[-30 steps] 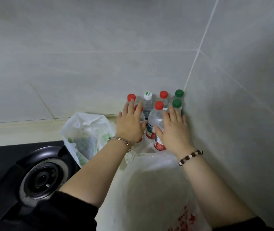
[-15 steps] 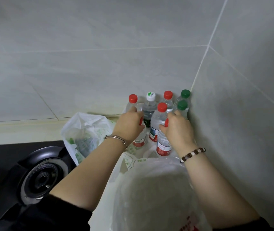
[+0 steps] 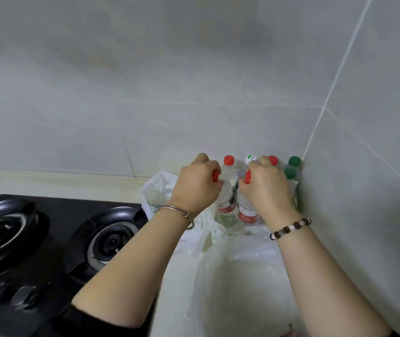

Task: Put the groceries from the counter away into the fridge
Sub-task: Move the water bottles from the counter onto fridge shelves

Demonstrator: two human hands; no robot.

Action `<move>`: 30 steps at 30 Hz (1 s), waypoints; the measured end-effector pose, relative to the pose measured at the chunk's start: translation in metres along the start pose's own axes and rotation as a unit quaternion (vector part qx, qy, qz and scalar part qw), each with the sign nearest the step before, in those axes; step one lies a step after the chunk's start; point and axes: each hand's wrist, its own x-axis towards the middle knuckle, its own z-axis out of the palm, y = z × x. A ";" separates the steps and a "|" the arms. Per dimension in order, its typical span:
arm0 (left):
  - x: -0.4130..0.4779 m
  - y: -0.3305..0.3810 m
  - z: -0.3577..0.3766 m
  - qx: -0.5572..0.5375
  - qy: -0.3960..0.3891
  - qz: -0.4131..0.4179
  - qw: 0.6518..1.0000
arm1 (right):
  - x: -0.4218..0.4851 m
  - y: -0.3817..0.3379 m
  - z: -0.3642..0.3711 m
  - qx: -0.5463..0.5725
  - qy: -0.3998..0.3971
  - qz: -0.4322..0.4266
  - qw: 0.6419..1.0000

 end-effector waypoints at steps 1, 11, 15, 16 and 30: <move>-0.009 -0.002 -0.015 0.005 0.012 -0.004 1.000 | -0.005 -0.013 -0.006 0.002 0.007 -0.021 1.000; -0.167 -0.049 -0.174 0.118 0.078 -0.116 0.983 | -0.095 -0.193 -0.055 0.095 -0.016 -0.182 0.978; -0.264 -0.068 -0.239 0.172 0.104 -0.191 0.961 | -0.158 -0.277 -0.066 0.145 -0.039 -0.285 0.947; -0.290 -0.071 -0.255 0.186 0.108 -0.209 0.954 | -0.176 -0.297 -0.069 0.160 -0.049 -0.305 0.937; -0.667 -0.037 -0.385 0.294 0.153 -0.556 0.763 | -0.478 -0.527 -0.110 0.280 -0.200 -0.610 0.714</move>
